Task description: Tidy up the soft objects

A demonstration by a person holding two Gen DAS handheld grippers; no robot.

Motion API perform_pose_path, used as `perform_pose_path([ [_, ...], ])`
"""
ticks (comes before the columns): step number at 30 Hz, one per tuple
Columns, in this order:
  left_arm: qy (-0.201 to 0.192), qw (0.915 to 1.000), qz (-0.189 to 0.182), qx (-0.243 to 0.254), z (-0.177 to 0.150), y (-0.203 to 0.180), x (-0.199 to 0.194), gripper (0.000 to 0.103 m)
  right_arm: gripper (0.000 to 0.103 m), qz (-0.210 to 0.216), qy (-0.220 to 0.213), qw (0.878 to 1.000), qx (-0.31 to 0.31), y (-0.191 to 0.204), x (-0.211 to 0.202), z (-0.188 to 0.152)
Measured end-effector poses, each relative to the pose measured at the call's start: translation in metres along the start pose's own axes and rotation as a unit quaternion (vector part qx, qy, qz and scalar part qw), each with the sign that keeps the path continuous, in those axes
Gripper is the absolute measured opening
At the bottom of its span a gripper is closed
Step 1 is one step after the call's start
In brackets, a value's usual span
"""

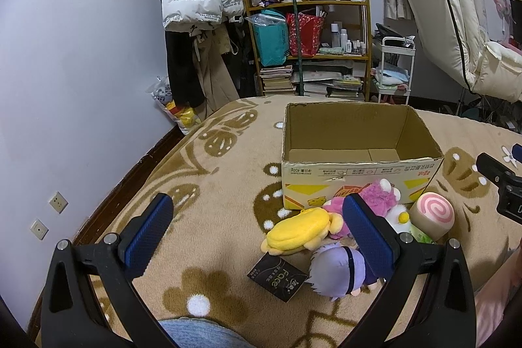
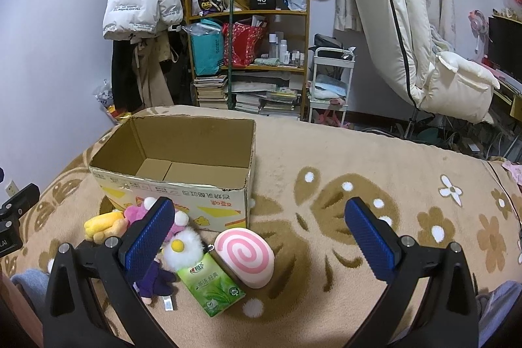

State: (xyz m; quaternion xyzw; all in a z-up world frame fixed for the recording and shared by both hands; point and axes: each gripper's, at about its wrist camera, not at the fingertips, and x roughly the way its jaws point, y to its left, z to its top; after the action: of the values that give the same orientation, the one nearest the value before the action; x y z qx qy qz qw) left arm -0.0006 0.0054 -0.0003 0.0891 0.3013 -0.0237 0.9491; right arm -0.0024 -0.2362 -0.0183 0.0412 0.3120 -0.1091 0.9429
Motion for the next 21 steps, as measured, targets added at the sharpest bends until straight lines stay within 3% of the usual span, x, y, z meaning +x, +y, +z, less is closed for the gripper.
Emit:
perform_pose_path([
  [21,0.001,1.0000,0.000,0.001,0.0002,0.0006,-0.0001,0.102,0.103,-0.003,-0.003,1.000,0.006,-0.0036,-0.0014,0.0007],
])
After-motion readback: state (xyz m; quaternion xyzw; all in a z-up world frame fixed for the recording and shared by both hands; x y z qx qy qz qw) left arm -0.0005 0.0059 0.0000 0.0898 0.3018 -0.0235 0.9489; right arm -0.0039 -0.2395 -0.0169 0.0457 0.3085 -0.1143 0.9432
